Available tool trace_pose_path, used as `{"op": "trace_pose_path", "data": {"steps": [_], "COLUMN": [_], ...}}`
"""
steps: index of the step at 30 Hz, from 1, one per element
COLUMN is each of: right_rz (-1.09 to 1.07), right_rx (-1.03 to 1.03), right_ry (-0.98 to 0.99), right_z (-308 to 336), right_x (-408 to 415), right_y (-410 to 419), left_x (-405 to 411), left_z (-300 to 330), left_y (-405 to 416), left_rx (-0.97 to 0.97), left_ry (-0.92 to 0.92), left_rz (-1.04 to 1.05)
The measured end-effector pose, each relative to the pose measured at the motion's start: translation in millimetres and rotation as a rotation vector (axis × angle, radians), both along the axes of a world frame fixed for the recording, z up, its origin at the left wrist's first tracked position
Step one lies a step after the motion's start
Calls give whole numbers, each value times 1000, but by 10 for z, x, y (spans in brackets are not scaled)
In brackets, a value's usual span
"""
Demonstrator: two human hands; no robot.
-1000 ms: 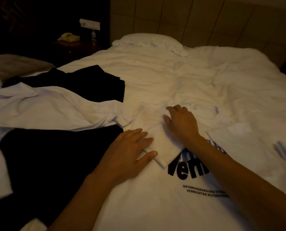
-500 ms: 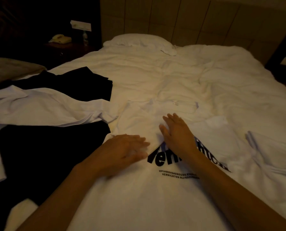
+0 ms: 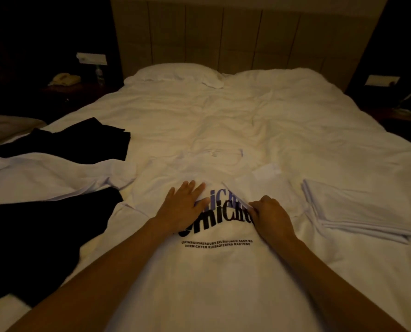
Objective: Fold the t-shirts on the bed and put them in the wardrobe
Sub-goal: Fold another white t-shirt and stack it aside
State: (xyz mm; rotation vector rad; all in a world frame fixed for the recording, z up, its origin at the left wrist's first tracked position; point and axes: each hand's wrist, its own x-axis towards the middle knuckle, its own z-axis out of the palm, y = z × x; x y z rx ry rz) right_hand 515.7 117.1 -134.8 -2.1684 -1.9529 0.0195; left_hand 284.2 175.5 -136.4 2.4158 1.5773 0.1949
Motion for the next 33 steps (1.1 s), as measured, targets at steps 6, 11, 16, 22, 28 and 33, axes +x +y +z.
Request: {"op": "trace_pose_path", "data": {"steps": [6, 11, 16, 22, 28, 33], "right_rz": [50, 60, 120, -8, -51, -2], "right_rx": [-29, 105, -35, 236, 204, 197], "right_ry": [45, 213, 134, 126, 110, 66], "right_z": [65, 216, 156, 236, 78, -126], "right_x": [27, -15, -113, 289, 715, 861], "right_y": [-74, 142, 685, 1308, 1953, 2246], "left_x": [116, 150, 239, 3, -221, -281], "left_z": [-64, 94, 67, 194, 124, -11], "left_y": [25, 159, 388, 1050, 1852, 2181], "left_rx": [46, 99, 120, 273, 136, 241], "left_ry": [36, -81, 6, -169, -228, -120], "left_rz": [49, 127, 105, 189, 338, 331]}}
